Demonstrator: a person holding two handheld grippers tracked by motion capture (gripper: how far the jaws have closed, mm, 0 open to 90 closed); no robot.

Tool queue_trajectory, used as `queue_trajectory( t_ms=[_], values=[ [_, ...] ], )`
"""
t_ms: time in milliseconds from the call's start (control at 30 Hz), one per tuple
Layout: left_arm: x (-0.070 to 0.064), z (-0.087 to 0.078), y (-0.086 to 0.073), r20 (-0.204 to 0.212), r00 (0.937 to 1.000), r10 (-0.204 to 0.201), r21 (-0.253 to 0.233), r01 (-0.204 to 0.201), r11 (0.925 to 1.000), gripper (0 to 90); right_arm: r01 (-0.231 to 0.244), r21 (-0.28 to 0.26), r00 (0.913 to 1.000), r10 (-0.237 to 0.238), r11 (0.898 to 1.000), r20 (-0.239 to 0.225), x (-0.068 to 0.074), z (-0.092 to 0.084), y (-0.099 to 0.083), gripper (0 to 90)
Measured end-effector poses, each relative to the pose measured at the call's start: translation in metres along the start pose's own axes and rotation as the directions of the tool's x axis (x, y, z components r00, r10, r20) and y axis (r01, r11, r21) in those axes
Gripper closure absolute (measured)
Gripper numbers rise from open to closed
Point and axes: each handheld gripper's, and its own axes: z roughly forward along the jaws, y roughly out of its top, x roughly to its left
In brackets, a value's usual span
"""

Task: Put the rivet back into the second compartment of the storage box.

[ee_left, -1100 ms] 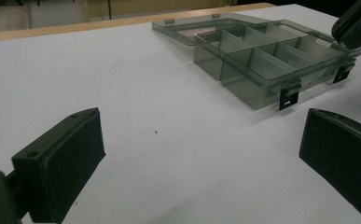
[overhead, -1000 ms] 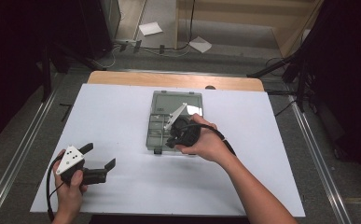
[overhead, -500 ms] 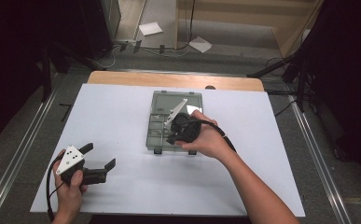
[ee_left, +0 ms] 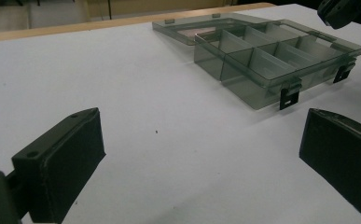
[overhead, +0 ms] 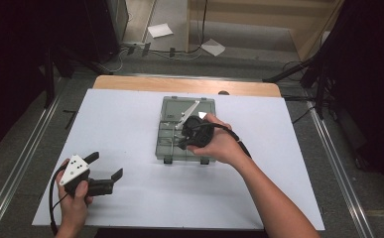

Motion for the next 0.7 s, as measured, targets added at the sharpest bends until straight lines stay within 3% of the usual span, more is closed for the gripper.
queue_trajectory(
  t_ms=[700],
  values=[
    [0.0,-0.001,0.0,-0.001,1.0,0.001,0.001,-0.001,1.0,0.0,-0.027,0.002,0.9996,0.027,1.0,0.004,-0.015,0.003,0.006,83.7]
  ],
)
